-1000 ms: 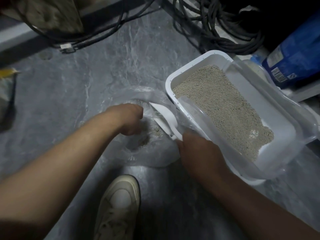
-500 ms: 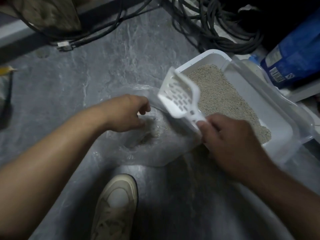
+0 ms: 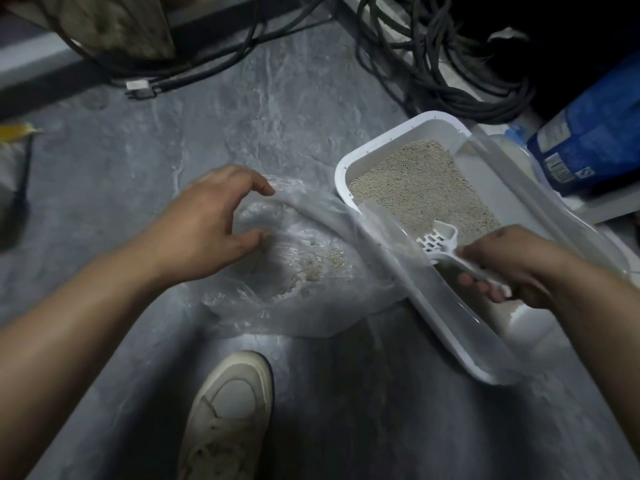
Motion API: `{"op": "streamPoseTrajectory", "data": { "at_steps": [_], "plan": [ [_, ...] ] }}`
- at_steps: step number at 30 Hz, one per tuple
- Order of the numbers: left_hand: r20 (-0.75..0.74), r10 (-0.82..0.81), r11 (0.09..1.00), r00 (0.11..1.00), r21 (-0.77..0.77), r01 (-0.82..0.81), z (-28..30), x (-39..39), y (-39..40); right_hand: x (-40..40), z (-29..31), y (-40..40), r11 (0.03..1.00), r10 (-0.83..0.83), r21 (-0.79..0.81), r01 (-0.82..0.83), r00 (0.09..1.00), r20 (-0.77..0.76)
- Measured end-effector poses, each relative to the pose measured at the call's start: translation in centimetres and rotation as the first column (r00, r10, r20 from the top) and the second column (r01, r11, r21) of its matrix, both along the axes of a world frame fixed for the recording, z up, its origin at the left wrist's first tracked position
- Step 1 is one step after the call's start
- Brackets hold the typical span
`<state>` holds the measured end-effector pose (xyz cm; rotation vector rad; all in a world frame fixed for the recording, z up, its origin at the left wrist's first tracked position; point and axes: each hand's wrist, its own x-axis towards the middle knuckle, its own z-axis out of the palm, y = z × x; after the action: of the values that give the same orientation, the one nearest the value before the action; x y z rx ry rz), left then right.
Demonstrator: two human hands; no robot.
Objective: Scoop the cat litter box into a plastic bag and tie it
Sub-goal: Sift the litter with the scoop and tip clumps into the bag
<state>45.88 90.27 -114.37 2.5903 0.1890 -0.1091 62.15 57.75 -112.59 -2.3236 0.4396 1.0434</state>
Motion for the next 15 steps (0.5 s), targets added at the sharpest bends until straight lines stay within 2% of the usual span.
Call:
{"op": "streamPoseTrajectory", "data": {
  "at_steps": [5, 6, 7, 8, 9, 10, 12, 13, 15],
  "plan": [
    [0.031, 0.072, 0.997, 0.997, 0.001, -0.072, -0.2, -1.1, 1.0, 1.0, -1.2, 2.8, 0.999, -0.035, 0.02, 0.036, 0.999, -0.033],
    [0.028, 0.093, 0.996, 0.995, -0.006, -0.093, -0.2, -1.4, 1.1, 1.2, -0.9, 3.1, 0.999, 0.029, -0.029, -0.029, 1.0, -0.009],
    [0.025, 0.113, 0.994, 0.993, -0.01, -0.113, -0.2, -1.7, 1.3, 1.3, -0.6, 3.2, 0.977, 0.171, -0.142, -0.162, 0.984, 0.052],
    [0.017, 0.131, 0.991, 0.991, -0.005, -0.131, -0.2, -2.0, 1.4, 1.4, -0.1, 3.2, 0.892, 0.38, -0.318, -0.322, 0.914, 0.141],
    [0.004, 0.149, 0.989, 0.989, 0.008, -0.149, -0.1, -2.3, 1.5, 1.3, 0.5, 3.3, 0.767, 0.574, -0.49, -0.414, 0.784, 0.236],
    [-0.012, 0.167, 0.986, 0.986, 0.03, -0.166, -0.1, -2.6, 1.7, 0.7, 1.1, 3.7, 0.698, 0.679, -0.569, -0.435, 0.655, 0.332],
    [-0.045, 0.212, 0.975, 0.976, 0.071, -0.209, -0.2, -3.0, 2.0, -1.3, 2.1, 5.2, 0.703, 0.711, -0.518, -0.488, 0.471, 0.521],
    [-0.06, 0.245, 0.967, 0.968, 0.082, -0.24, -0.3, -3.2, 2.2, -2.6, 2.3, 6.3, 0.682, 0.724, -0.505, -0.528, 0.394, 0.566],
    [-0.091, 0.319, 0.946, 0.943, 0.09, -0.311, -0.3, -3.6, 2.4, -4.4, 1.5, 8.1, 0.582, 0.792, -0.553, -0.596, 0.261, 0.553]
  ]
}}
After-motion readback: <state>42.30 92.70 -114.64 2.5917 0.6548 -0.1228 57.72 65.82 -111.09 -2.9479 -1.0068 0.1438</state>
